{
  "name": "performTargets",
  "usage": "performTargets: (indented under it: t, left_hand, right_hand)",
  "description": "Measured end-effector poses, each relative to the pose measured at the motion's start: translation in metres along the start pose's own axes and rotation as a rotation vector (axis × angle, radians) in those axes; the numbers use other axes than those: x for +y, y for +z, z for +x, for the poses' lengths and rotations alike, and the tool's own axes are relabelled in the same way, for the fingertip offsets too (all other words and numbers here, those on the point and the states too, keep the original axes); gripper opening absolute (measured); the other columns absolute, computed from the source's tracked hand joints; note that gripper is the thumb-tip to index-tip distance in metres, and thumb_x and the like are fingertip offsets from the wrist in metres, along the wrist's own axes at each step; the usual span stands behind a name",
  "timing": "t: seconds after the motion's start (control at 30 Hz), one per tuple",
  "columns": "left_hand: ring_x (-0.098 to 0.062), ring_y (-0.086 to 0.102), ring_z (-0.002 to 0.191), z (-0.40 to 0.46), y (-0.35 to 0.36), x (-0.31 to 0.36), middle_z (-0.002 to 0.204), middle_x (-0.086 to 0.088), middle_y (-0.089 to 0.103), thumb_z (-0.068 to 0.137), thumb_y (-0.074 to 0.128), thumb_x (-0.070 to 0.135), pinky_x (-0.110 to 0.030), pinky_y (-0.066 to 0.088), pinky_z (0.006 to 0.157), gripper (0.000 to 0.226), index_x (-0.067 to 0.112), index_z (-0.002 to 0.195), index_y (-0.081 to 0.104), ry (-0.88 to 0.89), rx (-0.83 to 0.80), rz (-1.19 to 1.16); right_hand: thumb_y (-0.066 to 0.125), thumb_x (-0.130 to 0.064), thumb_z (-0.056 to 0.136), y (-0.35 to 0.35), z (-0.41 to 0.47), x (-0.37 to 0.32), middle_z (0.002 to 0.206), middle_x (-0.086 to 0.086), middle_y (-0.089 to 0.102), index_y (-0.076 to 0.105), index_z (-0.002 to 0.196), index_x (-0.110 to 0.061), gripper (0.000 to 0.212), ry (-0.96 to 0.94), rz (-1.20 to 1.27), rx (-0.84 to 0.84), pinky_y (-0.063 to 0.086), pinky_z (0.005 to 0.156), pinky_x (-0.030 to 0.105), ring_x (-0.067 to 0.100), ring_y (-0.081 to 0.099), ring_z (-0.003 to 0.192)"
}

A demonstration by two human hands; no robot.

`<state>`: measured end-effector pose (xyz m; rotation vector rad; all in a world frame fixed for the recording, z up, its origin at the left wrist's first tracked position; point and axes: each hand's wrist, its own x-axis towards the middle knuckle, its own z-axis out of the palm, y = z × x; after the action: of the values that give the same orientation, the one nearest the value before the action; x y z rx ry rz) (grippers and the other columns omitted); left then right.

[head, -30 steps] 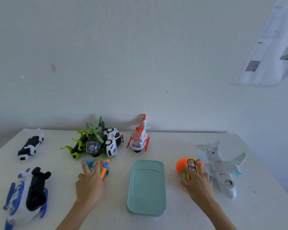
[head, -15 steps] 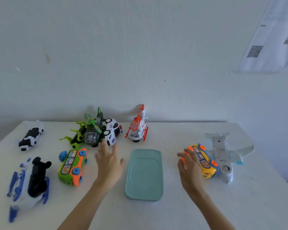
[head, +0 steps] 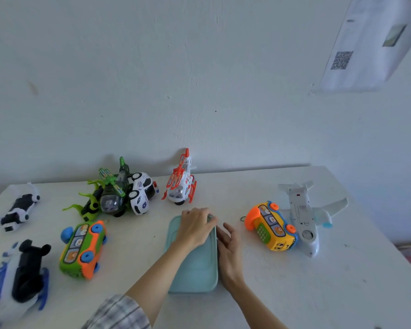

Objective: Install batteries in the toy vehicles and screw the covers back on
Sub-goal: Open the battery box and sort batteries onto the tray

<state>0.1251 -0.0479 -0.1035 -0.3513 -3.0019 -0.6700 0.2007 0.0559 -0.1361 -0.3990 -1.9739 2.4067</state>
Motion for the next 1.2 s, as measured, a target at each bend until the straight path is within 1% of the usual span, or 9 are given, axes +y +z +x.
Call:
performTargets:
  t: [0.23, 0.37, 0.47, 0.53, 0.63, 0.77, 0.9, 1.0, 1.2]
  left_hand:
    - [-0.009, 0.054, 0.076, 0.003, 0.003, -0.006, 0.070, 0.014, 0.057, 0.088, 0.048, 0.041, -0.038, 0.033, 0.085, 0.019, 0.032, 0.074, 0.057, 0.025, 0.080, -0.337]
    - [-0.013, 0.054, 0.066, 0.004, 0.002, -0.010, 0.065, 0.011, 0.059, 0.080, 0.052, 0.046, -0.048, 0.041, 0.079, 0.022, 0.029, 0.068, 0.059, -0.002, 0.100, -0.612]
    - [-0.012, 0.061, 0.077, 0.002, -0.003, -0.003, 0.075, 0.011, 0.066, 0.082, 0.054, 0.047, -0.051, 0.044, 0.086, 0.021, 0.030, 0.075, 0.065, -0.015, 0.050, -0.473]
    - [-0.020, 0.057, 0.110, -0.002, -0.012, 0.006, 0.112, 0.003, 0.064, 0.087, 0.059, 0.043, -0.047, 0.037, 0.101, 0.030, 0.021, 0.108, 0.063, -0.068, -0.004, -0.303]
    - [-0.038, 0.011, 0.143, -0.022, -0.028, 0.022, 0.157, -0.014, 0.011, 0.082, 0.053, 0.065, -0.054, 0.012, 0.114, 0.088, 0.026, 0.150, 0.015, -0.355, -0.278, 0.088]
    - [-0.056, 0.006, 0.137, -0.054, -0.036, 0.041, 0.154, -0.017, -0.026, 0.068, 0.054, 0.080, -0.066, 0.023, 0.107, 0.115, 0.038, 0.149, -0.016, -0.640, -0.457, 0.193]
    - [-0.055, 0.013, 0.134, -0.057, -0.036, 0.048, 0.153, -0.017, -0.029, 0.069, 0.055, 0.076, -0.062, 0.032, 0.103, 0.115, 0.037, 0.148, -0.019, -0.681, -0.457, 0.208]
    - [-0.055, 0.009, 0.135, -0.057, -0.036, 0.050, 0.152, -0.017, -0.031, 0.066, 0.061, 0.071, -0.063, 0.028, 0.104, 0.120, 0.037, 0.148, -0.020, -0.704, -0.463, 0.186]
    - [-0.056, 0.009, 0.134, -0.057, -0.037, 0.055, 0.153, -0.017, -0.029, 0.062, 0.068, 0.062, -0.065, 0.025, 0.104, 0.124, 0.037, 0.148, -0.017, -0.723, -0.429, 0.160]
  right_hand:
    - [0.036, 0.003, 0.098, -0.002, 0.005, 0.009, 0.124, -0.005, 0.063, 0.040, 0.127, -0.019, 0.037, -0.077, -0.122, 0.005, 0.051, 0.085, 0.022, 0.007, 0.063, 0.107]
    - [0.034, 0.004, 0.098, -0.003, 0.006, 0.008, 0.123, -0.005, 0.063, 0.038, 0.129, -0.017, 0.038, -0.075, -0.066, -0.025, 0.053, 0.087, 0.029, 0.011, 0.064, 0.106]
    - [0.038, 0.006, 0.097, -0.004, 0.008, 0.006, 0.125, 0.001, 0.062, 0.041, 0.125, -0.013, 0.034, -0.056, -0.028, -0.057, 0.053, 0.083, 0.025, 0.008, 0.064, 0.106]
    - [0.043, 0.008, 0.095, -0.012, 0.011, 0.003, 0.127, 0.006, 0.061, 0.042, 0.123, -0.015, 0.036, -0.018, -0.001, -0.126, 0.053, 0.088, 0.029, 0.009, 0.063, 0.108]
    - [0.066, 0.000, 0.083, -0.034, 0.017, 0.002, 0.128, 0.004, 0.060, 0.026, 0.136, -0.025, 0.071, 0.034, -0.053, -0.274, 0.051, 0.095, 0.034, 0.012, 0.061, 0.114]
    - [0.079, -0.012, 0.061, -0.051, 0.015, -0.012, 0.142, -0.013, 0.041, 0.019, 0.141, -0.036, 0.103, -0.095, -0.576, -0.605, 0.031, 0.108, 0.019, 0.007, 0.036, 0.135]
    - [0.083, -0.052, 0.054, -0.055, 0.016, -0.014, 0.151, -0.019, -0.004, -0.008, 0.150, -0.030, 0.134, -0.298, -1.032, -0.749, -0.023, 0.110, 0.038, 0.003, -0.018, 0.139]
    - [0.054, -0.089, 0.040, -0.051, 0.011, -0.006, 0.153, -0.013, -0.020, -0.015, 0.150, -0.029, 0.142, -0.410, -1.229, -0.714, -0.028, 0.108, 0.049, 0.010, -0.027, 0.139]
    - [0.036, -0.099, 0.038, -0.051, 0.011, 0.000, 0.158, -0.009, -0.016, -0.014, 0.150, -0.025, 0.143, -0.484, -1.317, -0.640, -0.022, 0.110, 0.053, 0.011, -0.017, 0.145]
